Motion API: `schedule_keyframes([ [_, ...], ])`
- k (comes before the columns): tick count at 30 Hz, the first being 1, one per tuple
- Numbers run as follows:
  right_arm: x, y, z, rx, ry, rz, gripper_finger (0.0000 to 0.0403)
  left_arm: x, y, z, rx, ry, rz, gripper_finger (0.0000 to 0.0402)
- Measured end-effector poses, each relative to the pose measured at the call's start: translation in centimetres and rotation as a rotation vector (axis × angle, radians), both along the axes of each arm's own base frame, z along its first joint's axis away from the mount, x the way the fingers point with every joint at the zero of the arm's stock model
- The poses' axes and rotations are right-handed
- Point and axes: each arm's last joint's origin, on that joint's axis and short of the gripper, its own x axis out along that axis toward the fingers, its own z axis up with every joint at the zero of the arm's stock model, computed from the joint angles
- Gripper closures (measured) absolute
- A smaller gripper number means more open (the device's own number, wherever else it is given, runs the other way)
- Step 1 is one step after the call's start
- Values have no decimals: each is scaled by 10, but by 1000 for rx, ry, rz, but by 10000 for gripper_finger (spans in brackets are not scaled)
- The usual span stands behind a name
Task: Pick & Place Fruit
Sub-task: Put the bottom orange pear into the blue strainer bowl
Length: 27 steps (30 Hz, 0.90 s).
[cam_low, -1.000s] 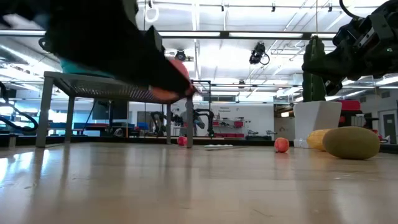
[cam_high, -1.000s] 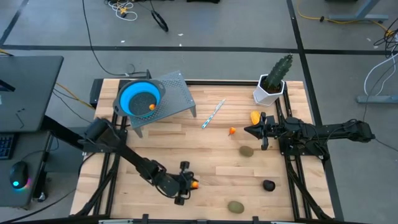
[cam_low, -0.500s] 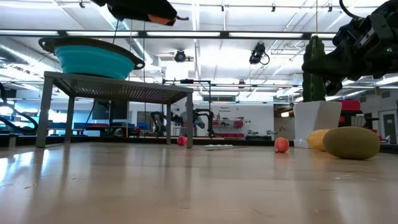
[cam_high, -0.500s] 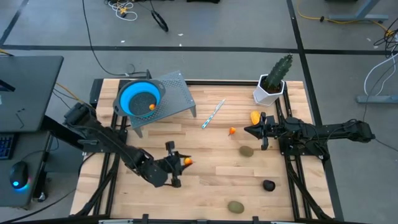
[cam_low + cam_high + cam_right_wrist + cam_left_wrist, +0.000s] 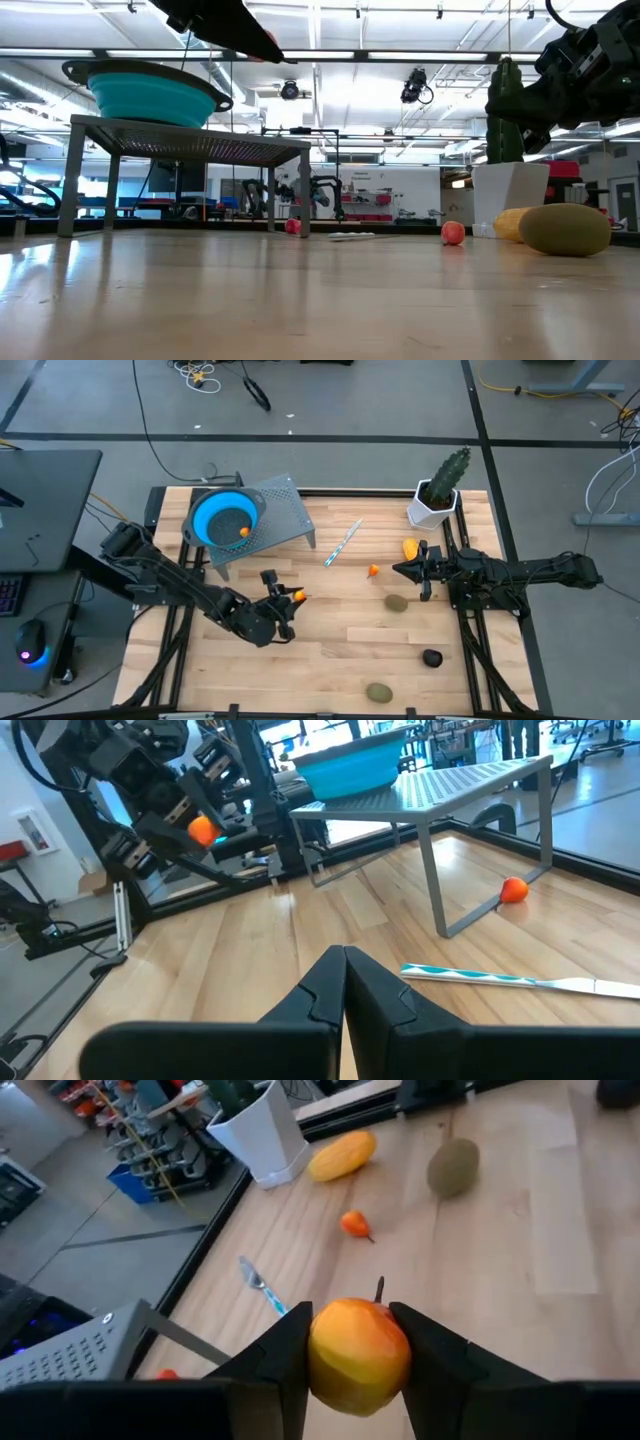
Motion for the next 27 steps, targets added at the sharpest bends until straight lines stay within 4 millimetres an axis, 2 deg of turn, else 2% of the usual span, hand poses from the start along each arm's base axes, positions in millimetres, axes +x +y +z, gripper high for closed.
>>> schedule_keyframes([
  [7,0,0,0,0,0,0,390,-8,6,15,-1,-45,31,260],
  [14,0,0,0,0,0,0,390,-23,15,43,-49,-137,53,264],
  [27,0,0,0,0,1,0,390,-73,47,74,33,-250,323,263],
])
